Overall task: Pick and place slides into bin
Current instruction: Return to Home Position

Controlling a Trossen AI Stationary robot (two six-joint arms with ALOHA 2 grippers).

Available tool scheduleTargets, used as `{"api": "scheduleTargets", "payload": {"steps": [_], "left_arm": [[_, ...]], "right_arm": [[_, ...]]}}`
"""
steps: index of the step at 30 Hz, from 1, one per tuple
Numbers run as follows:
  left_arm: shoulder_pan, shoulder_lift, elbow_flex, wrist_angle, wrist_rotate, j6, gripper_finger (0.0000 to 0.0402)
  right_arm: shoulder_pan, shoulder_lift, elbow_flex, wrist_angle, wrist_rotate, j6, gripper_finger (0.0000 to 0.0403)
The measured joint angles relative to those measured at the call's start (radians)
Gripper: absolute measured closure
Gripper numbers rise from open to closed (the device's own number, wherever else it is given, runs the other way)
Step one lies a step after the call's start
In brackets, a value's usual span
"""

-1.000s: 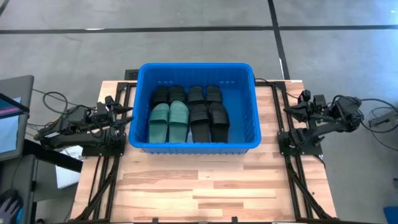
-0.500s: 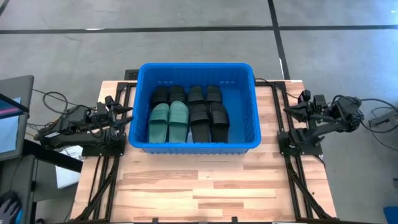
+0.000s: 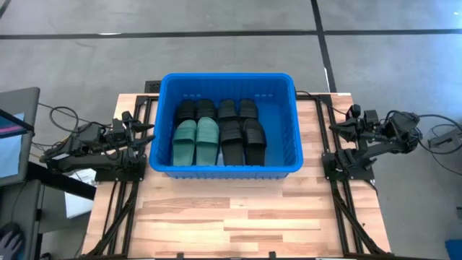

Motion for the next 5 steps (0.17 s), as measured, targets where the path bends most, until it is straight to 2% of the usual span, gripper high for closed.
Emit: {"api": "scheduleTargets", "payload": {"steps": [5], "left_arm": [[0.000,0.000,0.000,0.000,0.000,0.000,0.0203]], "right_arm": [[0.000,0.000,0.000,0.000,0.000,0.000,0.0401]]}}
